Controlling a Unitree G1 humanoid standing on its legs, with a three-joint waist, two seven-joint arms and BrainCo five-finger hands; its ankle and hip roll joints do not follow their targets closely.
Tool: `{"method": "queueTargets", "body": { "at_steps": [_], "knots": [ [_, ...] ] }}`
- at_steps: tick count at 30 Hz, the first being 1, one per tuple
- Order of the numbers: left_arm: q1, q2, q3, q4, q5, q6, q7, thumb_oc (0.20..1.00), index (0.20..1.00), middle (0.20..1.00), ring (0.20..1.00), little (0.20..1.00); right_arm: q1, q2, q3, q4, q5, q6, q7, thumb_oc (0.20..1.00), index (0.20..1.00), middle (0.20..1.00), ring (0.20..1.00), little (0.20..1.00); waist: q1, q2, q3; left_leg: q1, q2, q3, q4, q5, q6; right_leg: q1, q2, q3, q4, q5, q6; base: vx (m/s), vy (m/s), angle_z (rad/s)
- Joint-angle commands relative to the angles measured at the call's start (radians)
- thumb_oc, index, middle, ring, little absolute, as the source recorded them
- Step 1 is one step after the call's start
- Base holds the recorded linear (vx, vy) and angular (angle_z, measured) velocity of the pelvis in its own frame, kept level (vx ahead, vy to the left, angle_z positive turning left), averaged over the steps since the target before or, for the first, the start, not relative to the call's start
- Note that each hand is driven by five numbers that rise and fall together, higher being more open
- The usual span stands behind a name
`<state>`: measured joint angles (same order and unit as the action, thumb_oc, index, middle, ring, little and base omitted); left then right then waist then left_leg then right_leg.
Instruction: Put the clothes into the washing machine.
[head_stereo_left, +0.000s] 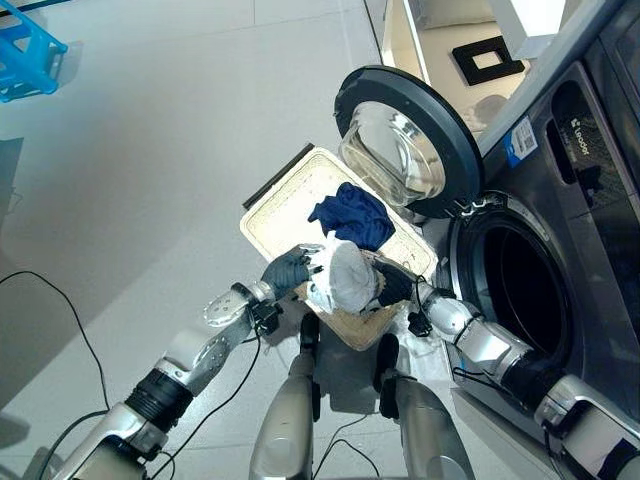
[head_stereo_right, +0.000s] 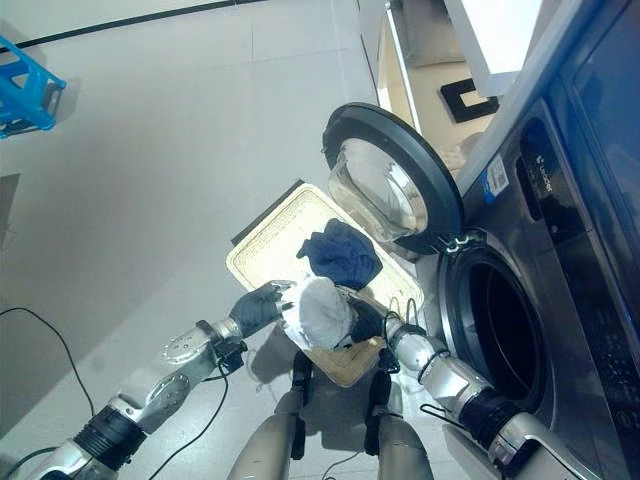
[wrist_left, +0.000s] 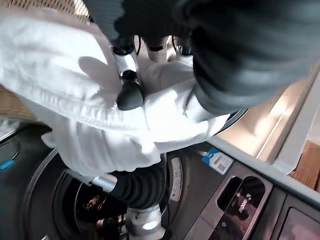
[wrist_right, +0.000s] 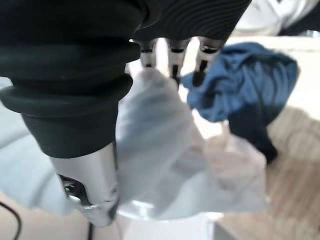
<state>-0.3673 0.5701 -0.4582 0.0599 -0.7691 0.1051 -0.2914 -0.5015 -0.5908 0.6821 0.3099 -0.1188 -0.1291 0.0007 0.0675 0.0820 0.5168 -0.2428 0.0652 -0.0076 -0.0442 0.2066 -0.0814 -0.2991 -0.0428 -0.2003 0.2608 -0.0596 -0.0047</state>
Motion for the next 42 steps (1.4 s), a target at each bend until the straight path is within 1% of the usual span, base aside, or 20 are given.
{"method": "queueTargets", "body": {
  "at_steps": [1,7,9,12,13,14,15,16,21,22,23,29,31,34,36,37,38,39,41,42],
  "knots": [
    [-0.042,-0.021,-0.034,-0.075,-0.051,-0.002,-0.061,0.2,0.2,0.2,0.2,0.2,-0.062,0.027,0.042,-0.118,0.099,-0.066,0.01,1.0,1.0,1.0,1.0,1.0,-0.013,-0.073,-0.017,0.066,-0.129,0.063,0.034,-0.165,0.051,0.105,-0.013,0.008,-0.242,0.115,0.103,0.0,0.0,0.0],
    [-0.058,-0.04,-0.067,-0.044,-0.115,0.028,-0.069,0.2,0.2,0.2,0.2,0.2,-0.072,0.045,0.068,-0.118,0.223,-0.057,0.08,1.0,1.0,1.0,1.0,1.0,-0.022,-0.075,-0.011,0.066,-0.126,0.074,0.026,-0.16,0.05,0.102,-0.009,0.014,-0.252,0.122,0.103,-0.01,-0.004,0.0],
    [-0.059,-0.048,-0.08,-0.039,-0.141,0.039,-0.078,0.2,0.2,0.2,0.2,0.2,-0.07,0.051,0.076,-0.12,0.304,-0.041,0.13,1.0,1.0,1.0,1.0,1.0,-0.024,-0.077,-0.007,0.062,-0.125,0.078,0.028,-0.159,0.049,0.098,-0.009,0.014,-0.252,0.124,0.102,0.0,0.0,0.0],
    [-0.058,-0.058,-0.093,-0.034,-0.164,0.046,-0.077,0.2,0.2,0.2,0.2,0.2,-0.065,0.064,0.08,-0.121,0.386,-0.022,0.158,1.0,1.0,1.0,1.0,1.0,-0.026,-0.079,-0.004,0.06,-0.124,0.08,0.03,-0.159,0.048,0.095,-0.008,0.014,-0.253,0.127,0.102,0.0,0.0,0.0],
    [-0.057,-0.066,-0.099,-0.024,-0.182,0.049,-0.086,0.2,0.2,0.2,0.2,0.2,-0.056,0.077,0.078,-0.113,0.435,-0.007,0.184,0.959,0.959,0.959,0.959,0.959,-0.027,-0.08,-0.003,0.06,-0.123,0.082,0.028,-0.157,0.048,0.094,-0.007,0.015,-0.255,0.128,0.101,-0.02,-0.043,-0.01],
    [-0.053,-0.084,-0.106,-0.019,-0.214,0.059,-0.095,0.2,0.2,0.2,0.2,0.2,-0.044,0.102,0.08,-0.103,0.5,0.009,0.189,0.514,0.514,0.514,0.514,0.514,-0.029,-0.08,0.0,0.058,-0.122,0.085,0.026,-0.156,0.046,0.091,-0.006,0.014,-0.257,0.131,0.1,-0.02,-0.038,-0.01],
    [-0.052,-0.09,-0.11,-0.016,-0.237,0.062,-0.098,0.2,0.2,0.2,0.2,0.2,-0.04,0.113,0.078,-0.099,0.533,0.021,0.199,0.373,0.373,0.373,0.373,0.373,-0.031,-0.079,0.001,0.058,-0.12,0.087,0.024,-0.154,0.045,0.09,-0.005,0.015,-0.258,0.132,0.099,0.0,0.0,0.0],
    [-0.05,-0.095,-0.111,-0.016,-0.251,0.065,-0.097,0.2,0.2,0.2,0.2,0.2,-0.035,0.12,0.077,-0.095,0.554,0.024,0.197,0.2,0.2,0.2,0.2,0.2,-0.032,-0.079,0.002,0.057,-0.12,0.089,0.024,-0.154,0.045,0.089,-0.005,0.016,-0.259,0.132,0.099,-0.02,-0.015,-0.04],
    [-0.03,-0.143,-0.124,0.007,-0.308,0.068,-0.122,0.2,0.2,0.2,0.2,0.2,0.009,0.185,0.057,-0.049,0.703,0.038,0.227,0.2,0.2,0.2,0.2,0.2,-0.042,-0.076,0.003,0.049,-0.117,0.097,0.018,-0.15,0.042,0.078,-0.003,0.016,-0.266,0.139,0.096,-0.01,-0.01,-0.1],
    [-0.023,-0.157,-0.122,0.013,-0.33,0.068,-0.12,0.2,0.2,0.2,0.2,0.2,0.026,0.204,0.045,-0.038,0.763,0.051,0.24,0.2,0.2,0.2,0.2,0.2,-0.046,-0.075,0.003,0.047,-0.116,0.099,0.017,-0.149,0.04,0.075,-0.003,0.016,-0.268,0.141,0.094,-0.01,-0.005,-0.09],
    [-0.022,-0.16,-0.123,0.016,-0.334,0.066,-0.12,0.2,0.2,0.2,0.2,0.2,0.03,0.208,0.042,-0.034,0.768,0.052,0.244,0.2,0.2,0.2,0.2,0.2,-0.047,-0.075,0.003,0.047,-0.116,0.1,0.017,-0.149,0.04,0.075,-0.003,0.016,-0.269,0.141,0.094,0.0,-0.006,-0.04],
    [0.008,-0.203,-0.1,0.056,-0.403,0.038,-0.101,0.2,0.2,0.2,0.2,0.2,0.084,0.276,0.003,0.007,0.937,0.127,0.279,0.2,0.2,0.2,0.2,0.2,-0.058,-0.071,0.003,0.035,-0.114,0.104,0.016,-0.143,0.037,0.059,-0.003,0.015,-0.268,0.146,0.09,0.0,0.0,-0.01],
    [0.012,-0.206,-0.098,0.058,-0.406,0.035,-0.1,0.2,0.2,0.2,0.2,0.2,0.088,0.281,0.001,0.01,0.944,0.131,0.281,0.2,0.2,0.2,0.2,0.2,-0.059,-0.07,0.003,0.035,-0.114,0.104,0.016,-0.143,0.037,0.059,-0.003,0.015,-0.268,0.146,0.09,0.0,0.0,0.0],
    [0.03,-0.223,-0.085,0.069,-0.387,0.004,-0.079,0.2,0.2,0.2,0.2,0.2,0.115,0.309,-0.015,0.035,1.015,0.182,0.292,0.2,0.2,0.2,0.2,0.2,-0.064,-0.067,0.003,0.03,-0.113,0.105,0.018,-0.141,0.036,0.052,-0.003,0.016,-0.266,0.147,0.087,0.0,0.003,-0.04],
    [0.036,-0.232,-0.081,0.077,-0.348,-0.019,-0.034,0.2,0.2,0.2,0.2,0.2,0.13,0.33,-0.021,0.054,1.057,0.21,0.301,0.2,0.2,0.2,0.2,0.2,-0.065,-0.063,0.003,0.025,-0.113,0.103,0.018,-0.139,0.036,0.047,-0.003,0.016,-0.265,0.147,0.084,0.0,-0.001,-0.13],
    [0.036,-0.232,-0.077,0.083,-0.298,-0.048,0.04,1.0,1.0,1.0,1.0,1.0,0.135,0.34,-0.027,0.065,1.09,0.229,0.302,0.2,0.2,0.2,0.2,0.2,-0.065,-0.062,0.003,0.018,-0.114,0.101,0.022,-0.137,0.037,0.042,-0.002,0.017,-0.261,0.147,0.082,0.0,-0.009,-0.1],
    [0.036,-0.232,-0.075,0.085,-0.283,-0.055,0.059,1.0,1.0,1.0,1.0,1.0,0.138,0.342,-0.028,0.068,1.097,0.233,0.304,0.2,0.2,0.2,0.2,0.2,-0.065,-0.061,0.003,0.017,-0.115,0.1,0.023,-0.137,0.037,0.04,-0.002,0.017,-0.259,0.146,0.081,0.01,-0.018,-0.07],
    [0.037,-0.232,-0.069,0.096,-0.223,-0.099,0.141,1.0,1.0,1.0,1.0,1.0,0.148,0.35,-0.033,0.082,1.133,0.249,0.303,0.2,0.2,0.2,0.2,0.2,-0.065,-0.059,0.003,0.011,-0.116,0.096,0.027,-0.136,0.038,0.035,-0.002,0.017,-0.255,0.145,0.079,0.0,0.0,0.0],
    [0.037,-0.233,-0.067,0.099,-0.198,-0.113,0.156,1.0,1.0,1.0,1.0,1.0,0.149,0.352,-0.035,0.087,1.137,0.251,0.306,0.2,0.2,0.2,0.2,0.2,-0.065,-0.059,0.003,0.009,-0.117,0.095,0.028,-0.136,0.037,0.034,-0.003,0.017,-0.254,0.144,0.079,0.0,0.0,0.0],
    [0.035,-0.231,-0.059,0.11,-0.091,-0.169,0.263,1.0,1.0,1.0,1.0,1.0,0.156,0.36,-0.046,0.104,1.176,0.262,0.296,0.2,0.2,0.2,0.2,0.2,-0.063,-0.056,0.003,0.003,-0.118,0.091,0.032,-0.135,0.038,0.028,-0.003,0.017,-0.25,0.142,0.078,0.0,0.0,0.0]
  ]
}}
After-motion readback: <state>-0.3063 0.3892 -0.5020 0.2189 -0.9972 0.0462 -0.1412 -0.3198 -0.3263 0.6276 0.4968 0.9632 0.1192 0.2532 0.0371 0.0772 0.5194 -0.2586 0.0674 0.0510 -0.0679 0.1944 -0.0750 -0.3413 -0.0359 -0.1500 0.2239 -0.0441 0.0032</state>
